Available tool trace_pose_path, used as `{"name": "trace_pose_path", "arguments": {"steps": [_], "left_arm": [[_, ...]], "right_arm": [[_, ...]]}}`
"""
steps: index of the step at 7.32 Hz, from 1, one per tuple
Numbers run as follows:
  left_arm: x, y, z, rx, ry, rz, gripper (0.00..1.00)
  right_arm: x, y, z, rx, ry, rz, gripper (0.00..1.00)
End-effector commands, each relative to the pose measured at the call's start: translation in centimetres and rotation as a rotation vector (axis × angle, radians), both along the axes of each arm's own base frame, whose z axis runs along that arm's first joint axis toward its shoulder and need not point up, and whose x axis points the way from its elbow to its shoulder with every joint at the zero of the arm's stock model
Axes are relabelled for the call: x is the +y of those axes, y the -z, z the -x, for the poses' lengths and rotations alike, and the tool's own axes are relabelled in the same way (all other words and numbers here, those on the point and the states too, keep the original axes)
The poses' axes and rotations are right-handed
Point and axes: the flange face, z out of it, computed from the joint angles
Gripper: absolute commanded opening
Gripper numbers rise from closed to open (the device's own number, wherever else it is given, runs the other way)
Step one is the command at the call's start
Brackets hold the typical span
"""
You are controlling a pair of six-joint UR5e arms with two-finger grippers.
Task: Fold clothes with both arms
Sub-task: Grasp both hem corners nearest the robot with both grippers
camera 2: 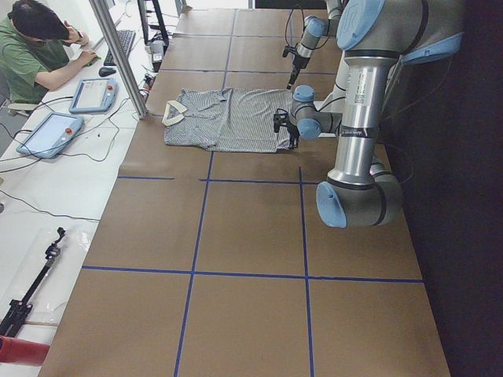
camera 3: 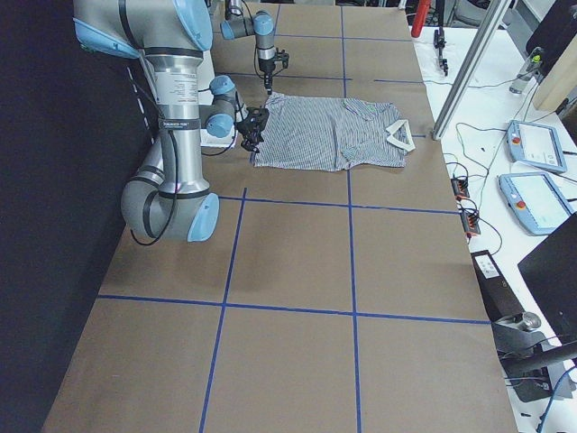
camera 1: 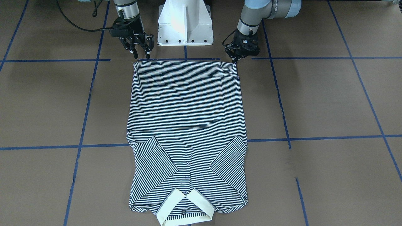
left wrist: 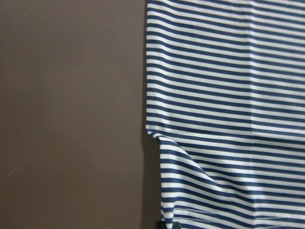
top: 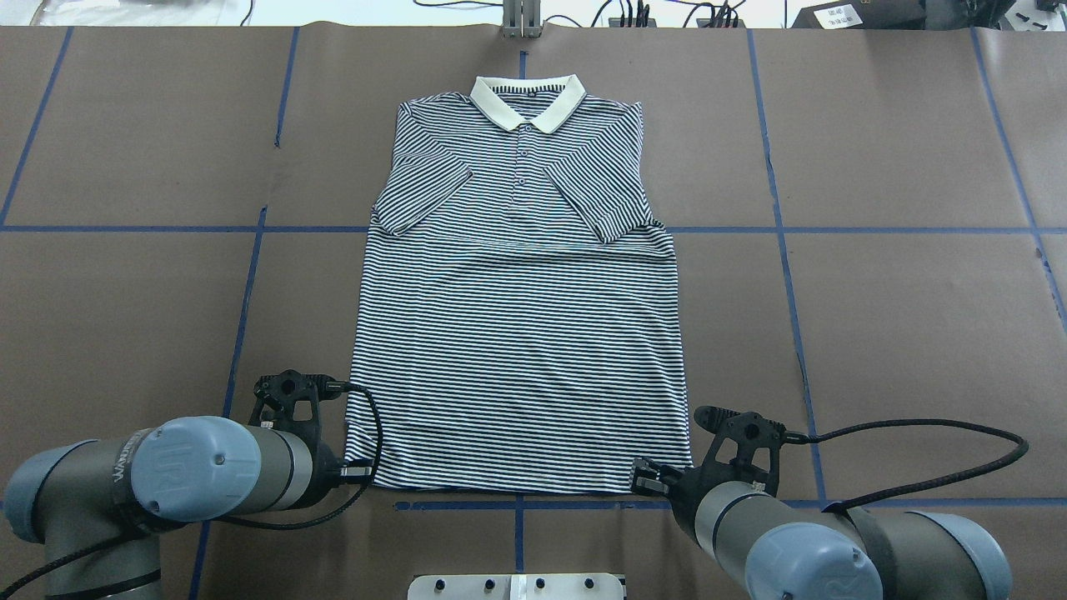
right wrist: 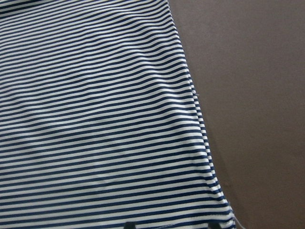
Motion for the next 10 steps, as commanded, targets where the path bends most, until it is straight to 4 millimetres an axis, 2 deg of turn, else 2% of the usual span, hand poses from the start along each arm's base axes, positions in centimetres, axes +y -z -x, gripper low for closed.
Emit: {"name": "trace_pose_path", "arguments": {"steps": [1,7,9,10], "left_arm": [[0.0,0.5,-0.1,0.010,-0.001,0.001,0.00],[-0.1,0.3,0.0,0.006,0.001,0.003,0.00],[-0.1,0.3,0.0,0.006,0.001,0.003,0.00],[-0.2,0.3,0.0,0.007,0.001,0.003,0.00]], "right_arm": [[0.1,-1.7,0.8,0.046,-0.011,-0.002,0.59],[-0.1,-3.4,2.0,0.089,-0.019,-0.018,0.57],[-0.1,-3.9,2.2,0.098,-0.020,-0.018,0.34],[-0.1,-3.9,2.3,0.100,-0.019,-0.017,0.32]]}}
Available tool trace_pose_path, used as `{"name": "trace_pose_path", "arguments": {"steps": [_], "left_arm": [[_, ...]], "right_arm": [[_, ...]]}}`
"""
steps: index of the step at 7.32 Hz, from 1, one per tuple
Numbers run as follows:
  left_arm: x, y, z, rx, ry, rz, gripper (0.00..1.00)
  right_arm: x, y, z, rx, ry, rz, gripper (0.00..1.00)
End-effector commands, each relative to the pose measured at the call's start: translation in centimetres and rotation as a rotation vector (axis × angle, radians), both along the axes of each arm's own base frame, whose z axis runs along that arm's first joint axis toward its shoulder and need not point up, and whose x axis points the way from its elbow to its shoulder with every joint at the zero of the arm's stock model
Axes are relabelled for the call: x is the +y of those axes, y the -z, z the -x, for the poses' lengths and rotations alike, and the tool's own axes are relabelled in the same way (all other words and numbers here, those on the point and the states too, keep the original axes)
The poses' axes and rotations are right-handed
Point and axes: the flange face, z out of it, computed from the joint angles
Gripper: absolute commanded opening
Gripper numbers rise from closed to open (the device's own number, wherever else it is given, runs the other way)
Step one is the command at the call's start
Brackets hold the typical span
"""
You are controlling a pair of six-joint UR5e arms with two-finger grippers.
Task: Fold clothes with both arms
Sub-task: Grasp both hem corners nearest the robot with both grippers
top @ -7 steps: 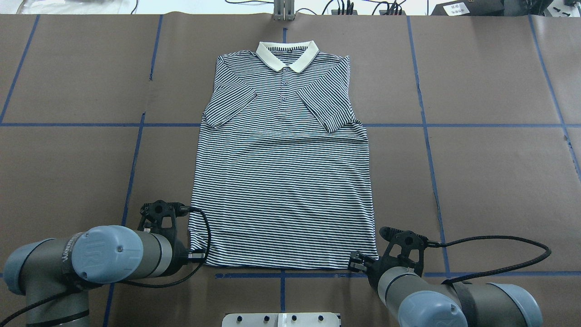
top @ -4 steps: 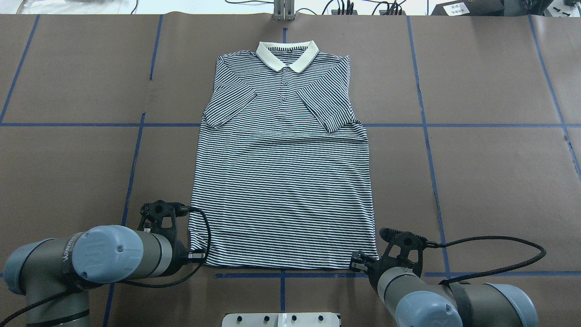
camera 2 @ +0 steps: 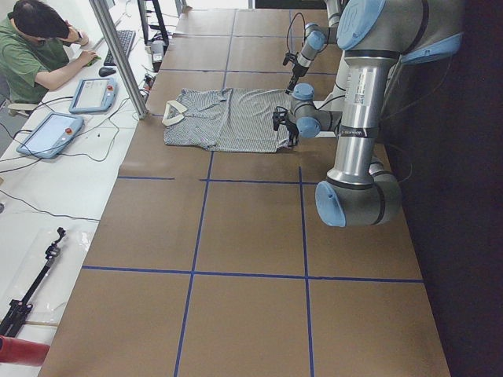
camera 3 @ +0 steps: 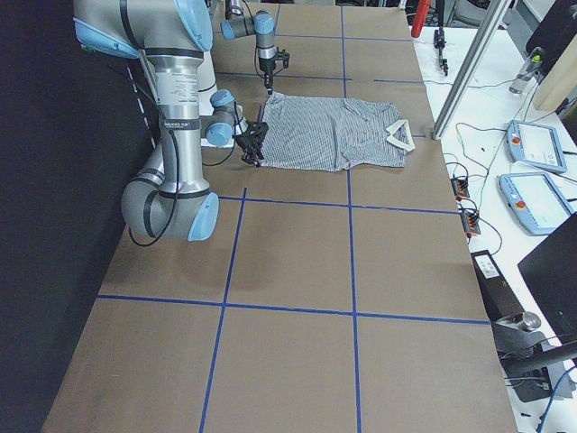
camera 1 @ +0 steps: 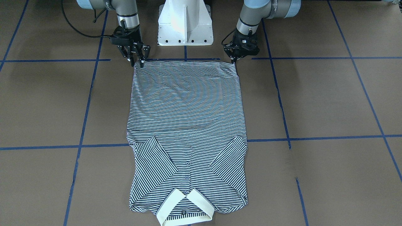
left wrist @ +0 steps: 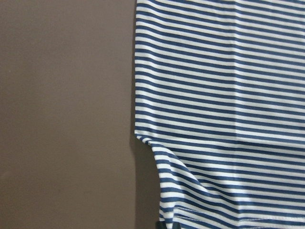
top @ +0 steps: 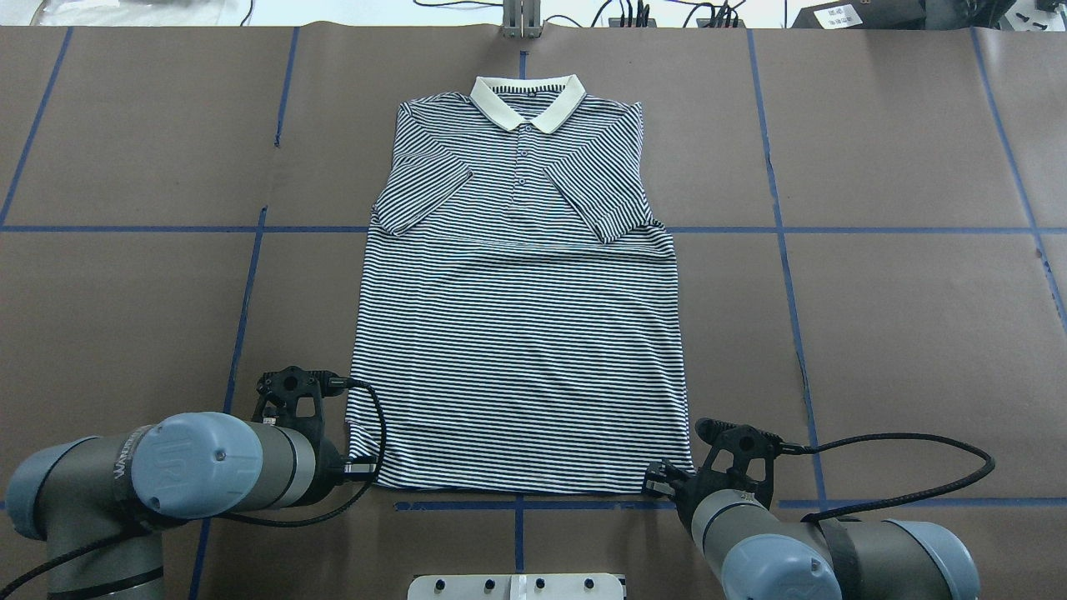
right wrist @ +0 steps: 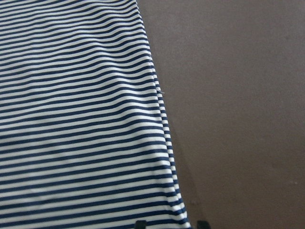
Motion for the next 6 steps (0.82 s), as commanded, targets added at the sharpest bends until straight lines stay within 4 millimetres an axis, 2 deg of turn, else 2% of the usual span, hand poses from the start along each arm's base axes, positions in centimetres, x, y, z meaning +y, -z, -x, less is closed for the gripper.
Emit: {"name": "trace_pose_path", "arguments": {"steps": [1,2,4,5,6], "left_arm": [[0.0,0.1,0.0,0.002,0.000,0.000,0.00],[0.0,0.1,0.0,0.002,0.001,0.001,0.00],[0.0,0.3,0.1,0.008,0.001,-0.001,0.00],[0.2,2.3,1.5,0.041,-0.001,-0.008,0.00],[0.5,5.2,4.4,0.025,-0.005,-0.009,0.00]], "right_arm": [[0.0,0.1,0.2,-0.001,0.001,0.001,0.07],[-0.2,0.2,0.0,-0.004,-0.003,0.000,0.00],[-1.4,0.5,-0.8,-0.008,-0.017,0.001,0.00],[-2.0,2.0,-2.8,-0.016,0.008,-0.021,0.00],[-1.9,4.5,-6.6,-0.020,0.044,-0.017,0.00]]}}
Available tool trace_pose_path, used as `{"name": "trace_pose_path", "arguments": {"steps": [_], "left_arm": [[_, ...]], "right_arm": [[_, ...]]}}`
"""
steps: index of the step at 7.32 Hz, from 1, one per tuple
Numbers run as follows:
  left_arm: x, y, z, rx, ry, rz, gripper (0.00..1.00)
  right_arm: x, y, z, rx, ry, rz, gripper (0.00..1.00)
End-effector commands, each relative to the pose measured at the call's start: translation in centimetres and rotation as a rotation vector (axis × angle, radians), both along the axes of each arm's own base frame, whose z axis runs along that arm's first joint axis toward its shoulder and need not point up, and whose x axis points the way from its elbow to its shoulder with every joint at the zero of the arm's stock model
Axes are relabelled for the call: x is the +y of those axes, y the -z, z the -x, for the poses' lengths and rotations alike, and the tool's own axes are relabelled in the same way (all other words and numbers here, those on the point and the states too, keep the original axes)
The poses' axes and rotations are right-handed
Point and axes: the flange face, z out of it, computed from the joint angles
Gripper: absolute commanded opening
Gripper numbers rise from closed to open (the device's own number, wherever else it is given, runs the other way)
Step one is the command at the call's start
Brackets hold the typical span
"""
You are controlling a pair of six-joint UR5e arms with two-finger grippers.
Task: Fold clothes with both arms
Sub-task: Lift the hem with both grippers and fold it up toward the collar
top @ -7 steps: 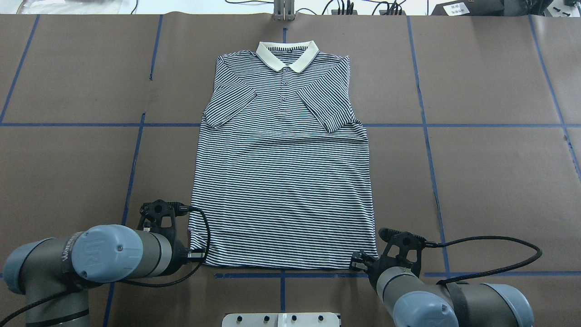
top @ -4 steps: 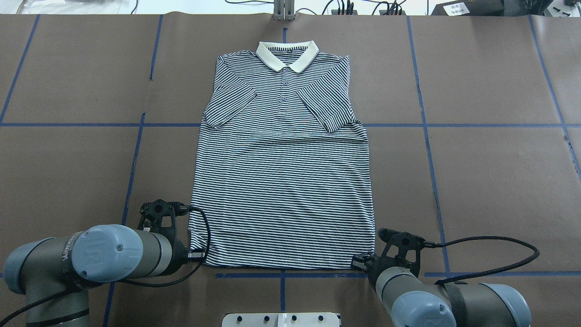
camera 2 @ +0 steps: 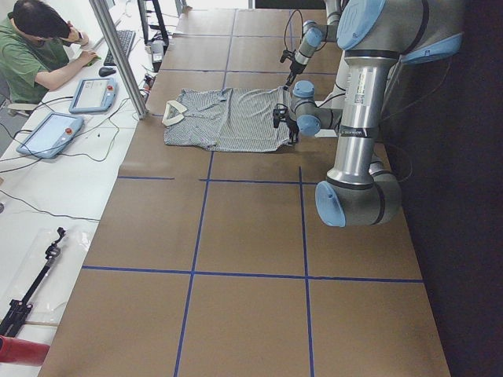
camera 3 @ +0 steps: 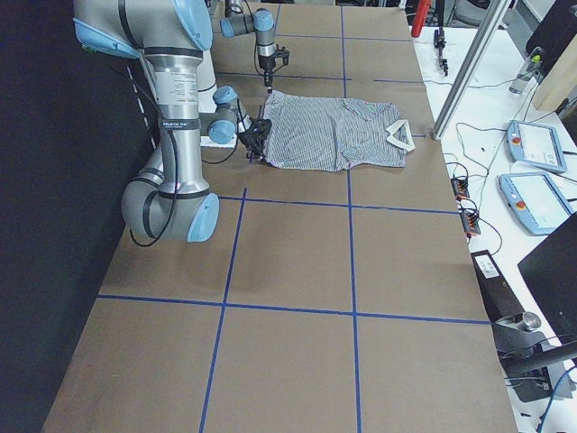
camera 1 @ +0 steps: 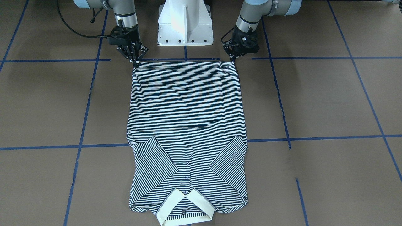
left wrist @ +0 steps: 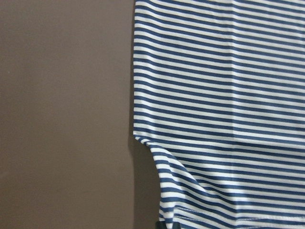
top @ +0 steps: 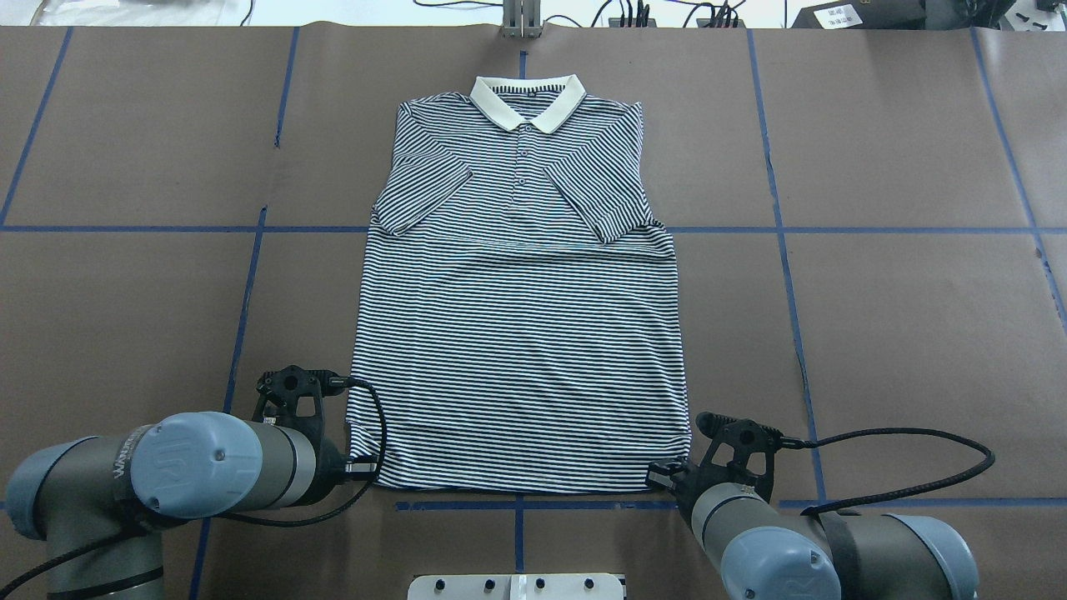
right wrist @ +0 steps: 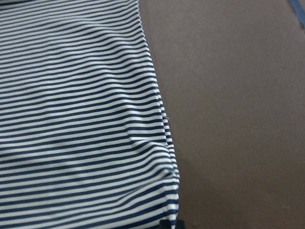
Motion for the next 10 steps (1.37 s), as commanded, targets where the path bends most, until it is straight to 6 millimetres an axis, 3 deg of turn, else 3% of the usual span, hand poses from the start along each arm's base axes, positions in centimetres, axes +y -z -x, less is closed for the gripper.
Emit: {"name": "trace_pose_path", "arguments": {"steps": [1,2,3,4,5,6,8,10], "left_arm": [[1.2,7.4,6.5,-0.002,-0.039,0.037,0.00],[1.6,12.1,10.3,0.008,-0.045,0.058,0.00],[0.6,16.0,14.1,0.023,-0.011,0.075,0.00],[-0.4,18.4,17.6,0.060,0.012,0.100,0.00],[-0.9,18.4,17.4,0.057,-0.002,0.081,0.00],[-1.8,17.6,15.9,0.014,-0.060,0.010,0.00],[-9.6,16.1,13.0,-0.049,0.005,-0.041,0.00],[-15.5,15.1,10.9,-0.079,0.056,-0.057,0.00]], "right_arm": [[0.3,6.0,-7.9,-0.034,0.061,0.025,0.00],[1.1,9.6,-12.2,-0.049,0.091,0.053,0.00],[1.9,12.8,-17.8,-0.077,0.116,0.079,0.00],[1.2,14.5,-20.6,-0.107,0.128,0.142,0.00],[0.7,14.4,-20.1,-0.082,0.138,0.157,0.00],[-1.2,15.7,-18.1,-0.075,0.157,0.088,0.00],[-8.6,17.7,-14.6,-0.029,0.089,0.024,0.00],[-17.5,17.5,-15.2,0.013,0.057,0.031,0.00]]}}
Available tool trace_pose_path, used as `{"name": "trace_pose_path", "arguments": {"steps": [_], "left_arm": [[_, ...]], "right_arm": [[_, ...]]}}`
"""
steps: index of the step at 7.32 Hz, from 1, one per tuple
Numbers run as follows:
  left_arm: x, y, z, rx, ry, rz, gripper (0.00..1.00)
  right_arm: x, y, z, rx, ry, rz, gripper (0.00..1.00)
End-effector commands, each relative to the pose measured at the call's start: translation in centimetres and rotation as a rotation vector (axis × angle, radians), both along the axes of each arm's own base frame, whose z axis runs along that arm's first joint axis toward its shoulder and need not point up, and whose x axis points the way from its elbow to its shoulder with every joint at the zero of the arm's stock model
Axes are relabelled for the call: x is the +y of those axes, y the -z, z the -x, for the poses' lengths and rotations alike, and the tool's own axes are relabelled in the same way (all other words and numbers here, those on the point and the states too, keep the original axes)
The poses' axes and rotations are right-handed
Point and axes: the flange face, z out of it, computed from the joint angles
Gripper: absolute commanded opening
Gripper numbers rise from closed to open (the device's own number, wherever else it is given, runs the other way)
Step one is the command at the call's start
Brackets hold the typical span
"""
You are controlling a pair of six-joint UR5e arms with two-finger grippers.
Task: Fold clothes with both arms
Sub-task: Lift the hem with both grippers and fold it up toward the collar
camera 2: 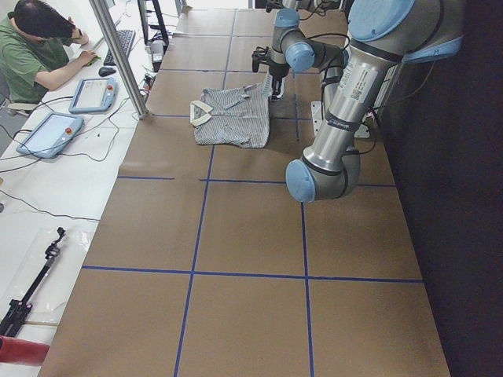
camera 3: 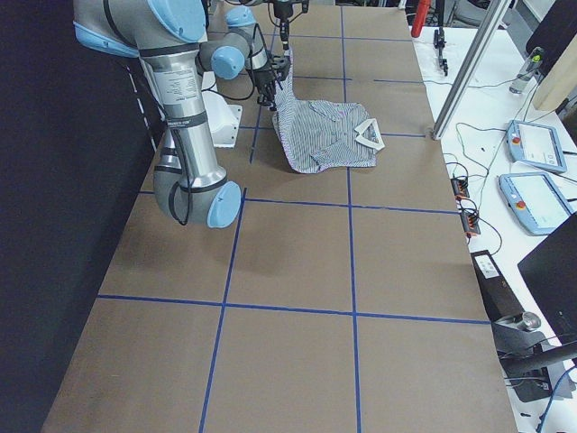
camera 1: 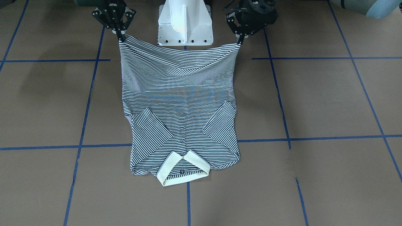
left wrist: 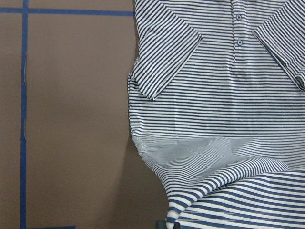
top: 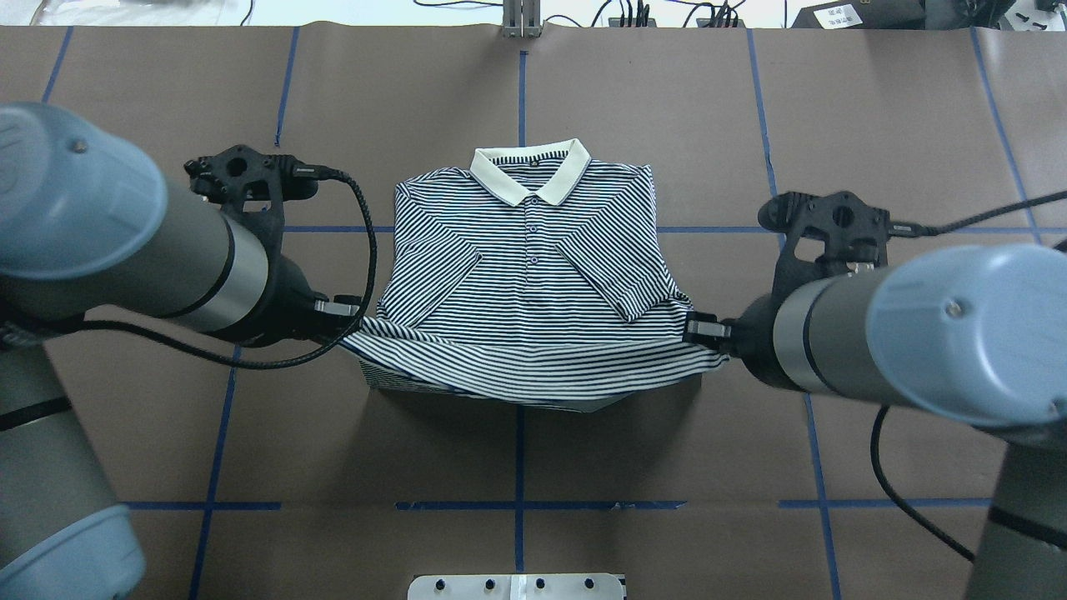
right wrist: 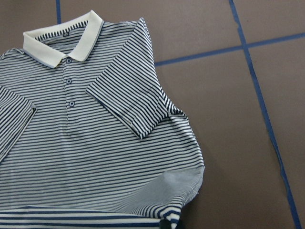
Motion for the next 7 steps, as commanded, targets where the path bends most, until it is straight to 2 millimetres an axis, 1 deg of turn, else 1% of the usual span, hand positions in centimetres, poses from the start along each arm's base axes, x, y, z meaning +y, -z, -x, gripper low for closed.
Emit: {"name": "trace_pose_path", "arguments": {"steps": [1,2,3,4,5,6,7], "left_arm": [[-6.2,-1.5,-2.0,-0.038,0.055,-0.044,0.00],[-9.2,-3.1,-3.1,-0.046,0.078,-0.055,0.00],[-12.0,-4.7,-4.0,-0.054,0.105,-0.081,0.00],[-15.3,-6.2,-5.7,-0.071,0.132,-0.089,0.00],[-18.1,-7.8,-7.0,-0.075,0.158,-0.105,0.00],[-20.7,-9.6,-8.5,-0.064,0.173,-0.116,0.00],[-22.3,-11.1,-9.7,-0.067,0.192,-0.134,0.00]], "right_arm": [[-10.2,-1.1,1.7,0.023,-0.056,-0.010,0.00],[-14.4,-3.3,4.1,-0.001,-0.084,-0.034,0.00],[-18.1,-5.1,6.4,-0.007,-0.106,-0.042,0.00],[-21.9,-6.6,9.1,0.007,-0.119,-0.034,0.00],[-25.4,-8.4,11.3,0.036,-0.127,-0.022,0.00],[-28.1,-11.0,11.5,0.057,-0.122,-0.044,0.00],[-29.4,-12.8,11.5,0.075,-0.125,-0.043,0.00]]}}
